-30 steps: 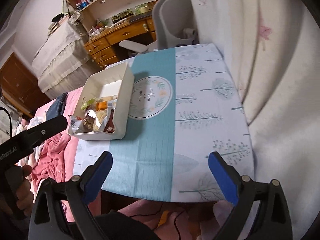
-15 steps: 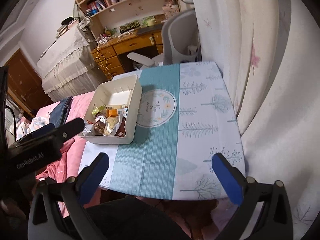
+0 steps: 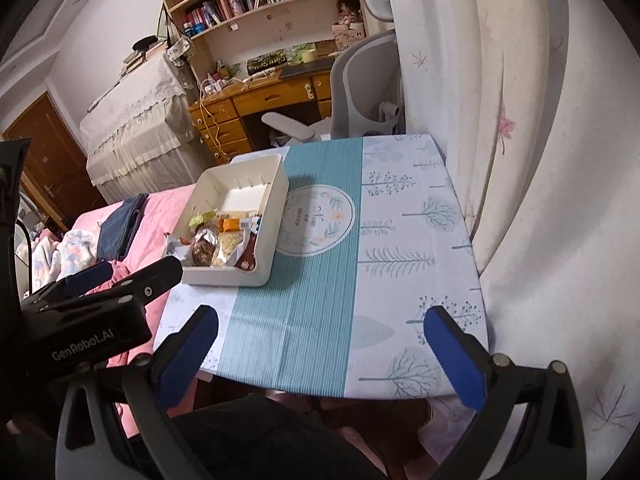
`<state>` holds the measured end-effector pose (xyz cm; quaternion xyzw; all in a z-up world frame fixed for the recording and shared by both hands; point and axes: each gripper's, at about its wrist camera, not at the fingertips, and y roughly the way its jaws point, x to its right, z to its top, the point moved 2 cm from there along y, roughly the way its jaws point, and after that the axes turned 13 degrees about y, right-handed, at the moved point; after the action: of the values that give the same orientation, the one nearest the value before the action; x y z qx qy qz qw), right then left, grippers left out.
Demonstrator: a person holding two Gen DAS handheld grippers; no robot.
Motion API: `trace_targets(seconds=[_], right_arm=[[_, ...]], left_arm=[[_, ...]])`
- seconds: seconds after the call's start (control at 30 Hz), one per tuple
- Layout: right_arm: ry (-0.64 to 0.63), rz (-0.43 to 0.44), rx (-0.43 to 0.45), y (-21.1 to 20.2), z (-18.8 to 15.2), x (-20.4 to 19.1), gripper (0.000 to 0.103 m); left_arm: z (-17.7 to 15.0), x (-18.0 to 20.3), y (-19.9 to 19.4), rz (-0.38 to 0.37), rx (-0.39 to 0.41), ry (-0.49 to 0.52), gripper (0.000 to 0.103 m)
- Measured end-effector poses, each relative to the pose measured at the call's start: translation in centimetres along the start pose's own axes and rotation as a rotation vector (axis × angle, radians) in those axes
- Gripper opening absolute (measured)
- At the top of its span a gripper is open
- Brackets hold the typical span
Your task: Organize snacks
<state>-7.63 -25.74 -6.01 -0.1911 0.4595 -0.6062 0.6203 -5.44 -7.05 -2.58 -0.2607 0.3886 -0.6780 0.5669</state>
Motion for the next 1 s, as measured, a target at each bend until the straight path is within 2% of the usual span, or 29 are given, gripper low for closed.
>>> trace_targets(seconds=[0.3, 1.0], right_arm=[[0.010, 0.005, -0.057, 0.8, -1.1, 0.0, 0.103], [0.024, 0.006, -0.057, 0.8, -1.5, 0.2, 0.103]], left_arm=[[-1.6, -0.6, 0.2, 0.029, -0.032, -0.026, 0.102], [-1.5, 0.0, -0.7, 0.078, -0.010, -0.010, 0.102]])
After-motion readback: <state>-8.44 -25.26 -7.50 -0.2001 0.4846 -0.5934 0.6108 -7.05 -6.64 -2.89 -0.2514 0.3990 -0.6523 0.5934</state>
